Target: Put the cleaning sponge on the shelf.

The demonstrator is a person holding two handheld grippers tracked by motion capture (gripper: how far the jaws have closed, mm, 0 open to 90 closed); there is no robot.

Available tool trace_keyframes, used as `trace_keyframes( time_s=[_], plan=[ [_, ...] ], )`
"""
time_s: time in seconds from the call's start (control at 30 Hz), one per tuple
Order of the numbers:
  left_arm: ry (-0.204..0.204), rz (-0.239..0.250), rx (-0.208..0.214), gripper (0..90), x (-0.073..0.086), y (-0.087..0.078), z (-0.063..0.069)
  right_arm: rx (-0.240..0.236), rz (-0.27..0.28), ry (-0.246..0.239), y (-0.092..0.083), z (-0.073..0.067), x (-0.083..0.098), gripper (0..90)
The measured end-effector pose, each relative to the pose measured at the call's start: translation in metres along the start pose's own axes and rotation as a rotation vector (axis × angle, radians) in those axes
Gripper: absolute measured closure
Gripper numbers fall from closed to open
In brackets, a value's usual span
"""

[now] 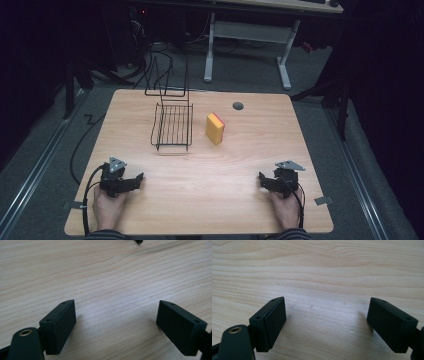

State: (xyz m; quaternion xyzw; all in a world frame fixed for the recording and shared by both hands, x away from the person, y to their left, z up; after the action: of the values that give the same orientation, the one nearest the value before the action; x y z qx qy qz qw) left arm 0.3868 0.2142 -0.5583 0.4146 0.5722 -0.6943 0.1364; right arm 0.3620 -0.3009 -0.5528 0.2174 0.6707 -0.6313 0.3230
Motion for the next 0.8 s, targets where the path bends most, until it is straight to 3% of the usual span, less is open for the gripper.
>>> trace_keyframes(
  time_s=[0.57,0.8],
  plan=[
    [0.002,0.000,0.003,17.2,0.0003,-0.0004,0.0002,-0.024,0.004,-0.016,-0.0002,-0.0011,-0.0005,19.4],
    [0.001,0.001,0.002,17.1,0.0002,-0.0003,0.0002,-0.040,-0.002,-0.032,-0.0032,-0.0026,-0.0005,26.9]
  ],
)
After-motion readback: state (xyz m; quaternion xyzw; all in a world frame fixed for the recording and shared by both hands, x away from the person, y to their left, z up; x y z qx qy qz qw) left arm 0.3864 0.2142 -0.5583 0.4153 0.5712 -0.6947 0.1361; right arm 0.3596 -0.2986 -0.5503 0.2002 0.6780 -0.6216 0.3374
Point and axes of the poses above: each handheld gripper's, and its own axes: y roughly forward along the jaws, x roughly out of its underside, z roughly to its right, the point moved 3 cm from there along y, roughly forward along the jaws, and after that the axes turned 1 degree about y, right-handed, at the moved point
